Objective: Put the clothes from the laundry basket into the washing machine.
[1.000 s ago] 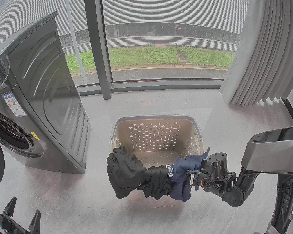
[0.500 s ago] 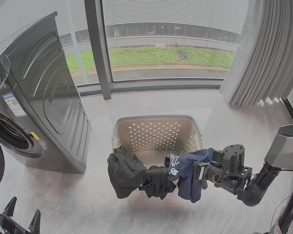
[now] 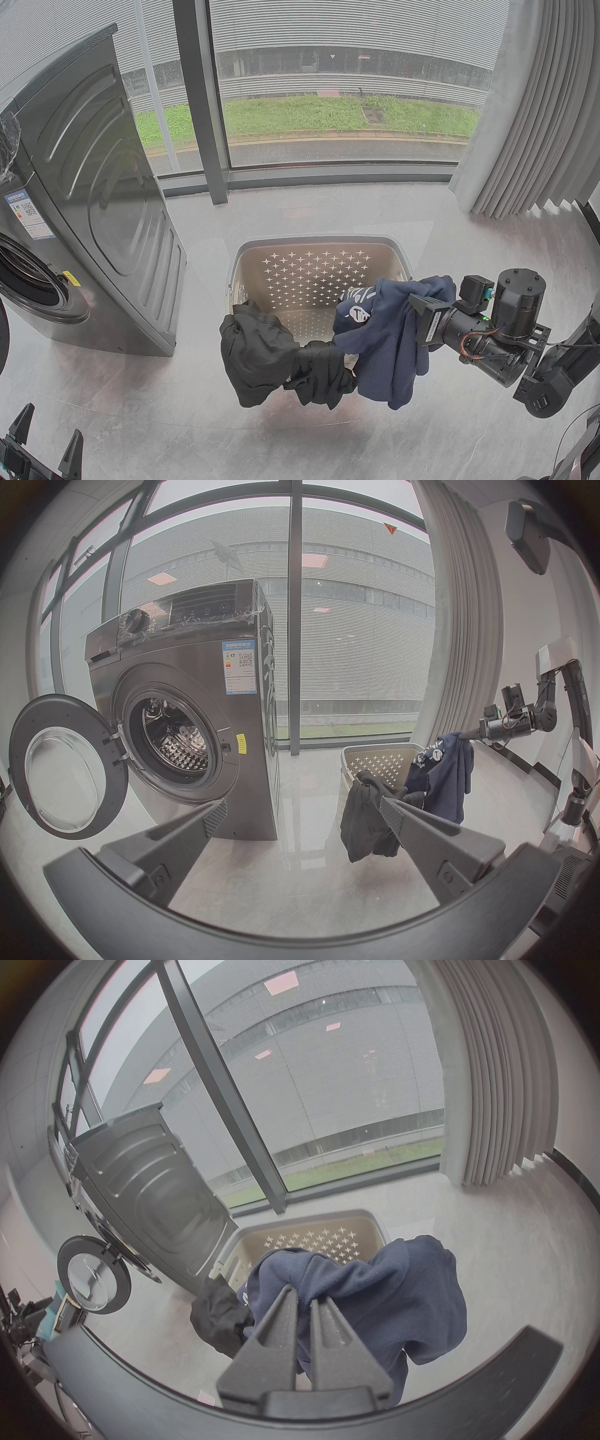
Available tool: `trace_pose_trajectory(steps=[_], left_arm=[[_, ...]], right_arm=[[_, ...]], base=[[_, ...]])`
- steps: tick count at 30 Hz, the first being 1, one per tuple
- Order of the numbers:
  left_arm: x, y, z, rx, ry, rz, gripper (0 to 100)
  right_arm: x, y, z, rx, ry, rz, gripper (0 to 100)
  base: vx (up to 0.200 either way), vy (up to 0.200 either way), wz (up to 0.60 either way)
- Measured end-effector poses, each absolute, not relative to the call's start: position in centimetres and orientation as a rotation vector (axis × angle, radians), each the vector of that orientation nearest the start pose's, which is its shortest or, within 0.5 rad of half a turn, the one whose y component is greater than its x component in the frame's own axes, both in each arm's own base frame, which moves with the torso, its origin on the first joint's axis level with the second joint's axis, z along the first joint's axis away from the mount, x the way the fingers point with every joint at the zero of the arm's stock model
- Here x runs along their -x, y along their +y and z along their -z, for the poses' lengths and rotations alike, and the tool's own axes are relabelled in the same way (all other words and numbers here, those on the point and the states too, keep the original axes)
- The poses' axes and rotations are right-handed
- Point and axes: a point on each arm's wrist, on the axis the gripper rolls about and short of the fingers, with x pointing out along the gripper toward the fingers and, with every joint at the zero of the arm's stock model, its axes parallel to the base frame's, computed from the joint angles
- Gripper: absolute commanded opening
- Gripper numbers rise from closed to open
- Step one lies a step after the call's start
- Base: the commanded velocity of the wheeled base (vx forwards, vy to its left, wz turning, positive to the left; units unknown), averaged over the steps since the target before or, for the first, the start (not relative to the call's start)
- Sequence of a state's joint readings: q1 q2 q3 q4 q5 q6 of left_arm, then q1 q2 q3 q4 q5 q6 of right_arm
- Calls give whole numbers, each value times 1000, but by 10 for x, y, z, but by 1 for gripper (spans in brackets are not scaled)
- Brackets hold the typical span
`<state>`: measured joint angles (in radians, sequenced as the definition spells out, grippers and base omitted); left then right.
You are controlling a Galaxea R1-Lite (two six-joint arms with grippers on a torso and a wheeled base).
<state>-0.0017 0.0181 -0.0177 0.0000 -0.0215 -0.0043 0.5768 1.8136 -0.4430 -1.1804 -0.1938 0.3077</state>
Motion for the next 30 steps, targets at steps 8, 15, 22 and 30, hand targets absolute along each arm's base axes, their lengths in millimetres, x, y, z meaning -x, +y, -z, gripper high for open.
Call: trace_pose_trajectory(steps=[8,15,22,30], left_arm=[[23,0,-81,4,0,23,100],[23,0,-81,4,0,23,100],[23,0,-81,4,0,23,100],[23,0,-81,4,0,20,100]], right_arm=[[-225,142,-159,-270,76,-373,0],[-215,129,-197,-228,-86,-369,0],[-199,126,-222,-245,-182,-397,0],[-191,121,-231,-240,-216,-337,0]], base=[[0,0,0],[0,0,0],[0,0,0],[-200,0,0]])
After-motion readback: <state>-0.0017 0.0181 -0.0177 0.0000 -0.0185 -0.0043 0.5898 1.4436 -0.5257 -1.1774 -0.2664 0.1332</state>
